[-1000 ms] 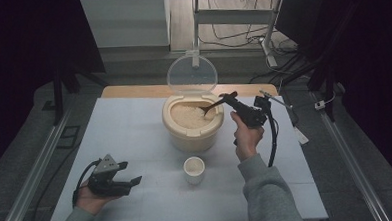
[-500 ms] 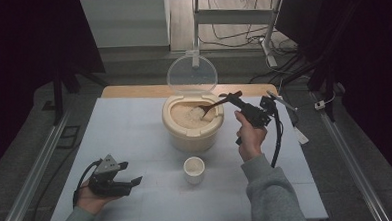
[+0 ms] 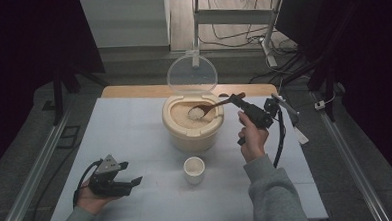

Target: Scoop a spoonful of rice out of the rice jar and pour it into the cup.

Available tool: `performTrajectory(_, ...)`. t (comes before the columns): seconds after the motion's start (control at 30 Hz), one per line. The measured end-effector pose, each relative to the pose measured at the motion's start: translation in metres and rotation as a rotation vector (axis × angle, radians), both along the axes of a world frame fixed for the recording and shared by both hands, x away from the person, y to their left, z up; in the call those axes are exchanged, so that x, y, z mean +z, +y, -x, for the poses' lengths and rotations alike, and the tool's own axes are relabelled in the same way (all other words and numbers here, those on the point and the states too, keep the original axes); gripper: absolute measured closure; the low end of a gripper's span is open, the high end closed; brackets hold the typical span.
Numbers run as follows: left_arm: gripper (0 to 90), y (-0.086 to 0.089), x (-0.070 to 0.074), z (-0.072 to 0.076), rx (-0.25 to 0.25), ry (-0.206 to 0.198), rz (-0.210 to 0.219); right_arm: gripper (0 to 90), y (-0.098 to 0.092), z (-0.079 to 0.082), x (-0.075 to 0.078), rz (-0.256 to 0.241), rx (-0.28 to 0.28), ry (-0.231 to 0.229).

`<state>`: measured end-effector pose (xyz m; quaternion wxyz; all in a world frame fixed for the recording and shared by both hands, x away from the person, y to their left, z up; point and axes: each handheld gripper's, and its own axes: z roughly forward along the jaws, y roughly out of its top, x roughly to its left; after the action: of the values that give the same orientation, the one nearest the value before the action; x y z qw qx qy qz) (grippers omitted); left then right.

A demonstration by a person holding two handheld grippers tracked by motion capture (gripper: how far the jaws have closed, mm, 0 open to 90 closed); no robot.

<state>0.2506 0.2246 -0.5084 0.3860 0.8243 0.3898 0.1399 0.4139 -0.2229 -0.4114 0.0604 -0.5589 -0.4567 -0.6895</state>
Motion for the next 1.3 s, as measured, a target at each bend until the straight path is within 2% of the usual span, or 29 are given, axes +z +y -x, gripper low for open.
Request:
performTrajectory(0.43,23.9,-0.001,-0.001,0.0,-0.002,0.003,-0.003,83.5,-0.006,0.002,0.004,-0.015,0.016,0.007)
performTrajectory(0.77,23.9,-0.001,-0.001,0.0,-0.002,0.003,-0.003,83.5,-0.007,0.005,0.008,-0.019,0.047,-0.008)
performTrajectory(0.97,23.9,-0.001,-0.001,0.0,-0.003,0.004,-0.004,83.5,-0.009,0.01,0.011,-0.004,0.069,-0.016)
performTrajectory(1.13,23.9,-0.001,-0.001,0.0,-0.002,0.004,-0.003,83.5,-0.011,0.014,0.013,-0.011,0.077,-0.017)
performTrajectory(1.3,23.9,-0.001,-0.001,0.0,-0.003,0.005,-0.003,83.5,-0.013,0.024,0.013,-0.016,0.111,-0.011)
